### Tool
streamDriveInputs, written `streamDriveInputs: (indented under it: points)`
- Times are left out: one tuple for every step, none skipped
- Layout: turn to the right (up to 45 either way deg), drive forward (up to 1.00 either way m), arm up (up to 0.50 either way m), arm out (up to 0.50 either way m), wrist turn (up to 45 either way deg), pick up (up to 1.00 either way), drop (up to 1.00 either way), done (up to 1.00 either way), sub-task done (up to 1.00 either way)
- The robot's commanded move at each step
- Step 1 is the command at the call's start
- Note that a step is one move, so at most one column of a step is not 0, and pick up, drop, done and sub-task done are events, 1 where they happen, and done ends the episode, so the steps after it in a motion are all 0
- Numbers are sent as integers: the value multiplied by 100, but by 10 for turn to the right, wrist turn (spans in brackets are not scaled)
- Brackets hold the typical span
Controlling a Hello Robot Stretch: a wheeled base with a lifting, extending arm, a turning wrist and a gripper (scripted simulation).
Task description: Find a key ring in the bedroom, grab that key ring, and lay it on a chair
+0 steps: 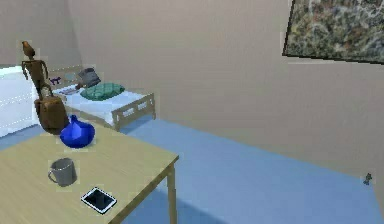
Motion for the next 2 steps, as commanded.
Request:
streamDriveInputs:
  points:
    - [180, 0, 0, 0, 0, 0, 0, 0, 0]
    - [0, 25, 0, 0, 0, 0, 0, 0, 0]
